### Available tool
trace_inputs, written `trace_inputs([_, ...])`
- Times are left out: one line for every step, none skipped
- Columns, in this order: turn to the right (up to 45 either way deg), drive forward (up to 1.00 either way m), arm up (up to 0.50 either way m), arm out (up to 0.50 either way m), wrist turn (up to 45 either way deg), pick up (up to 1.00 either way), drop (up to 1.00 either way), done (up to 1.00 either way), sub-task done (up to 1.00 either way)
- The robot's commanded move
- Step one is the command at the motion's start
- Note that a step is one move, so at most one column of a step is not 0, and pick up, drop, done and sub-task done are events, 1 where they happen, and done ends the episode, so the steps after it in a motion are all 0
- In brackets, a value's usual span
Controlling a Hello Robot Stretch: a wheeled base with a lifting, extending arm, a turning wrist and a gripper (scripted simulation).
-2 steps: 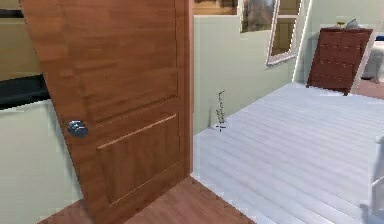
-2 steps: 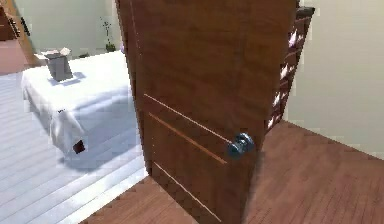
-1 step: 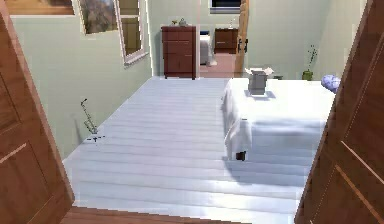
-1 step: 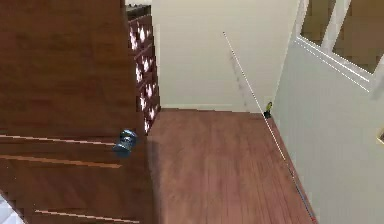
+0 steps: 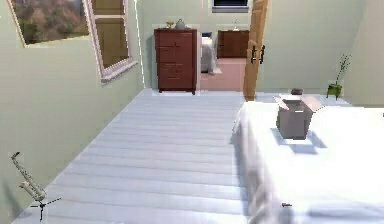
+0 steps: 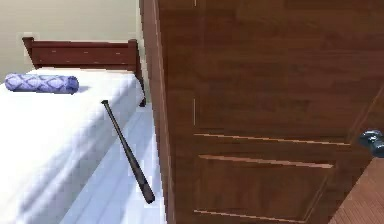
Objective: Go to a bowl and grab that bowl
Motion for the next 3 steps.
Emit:
trace_inputs([0.0, 0.65, 0.0, 0.0, 0.0, 0.0, 0.0, 0.0, 0.0])
trace_inputs([6.0, 0.0, 0.0, 0.0, 0.0, 0.0, 0.0, 0.0, 0.0])
trace_inputs([0.0, 1.0, 0.0, 0.0, 0.0, 0.0, 0.0, 0.0, 0.0])
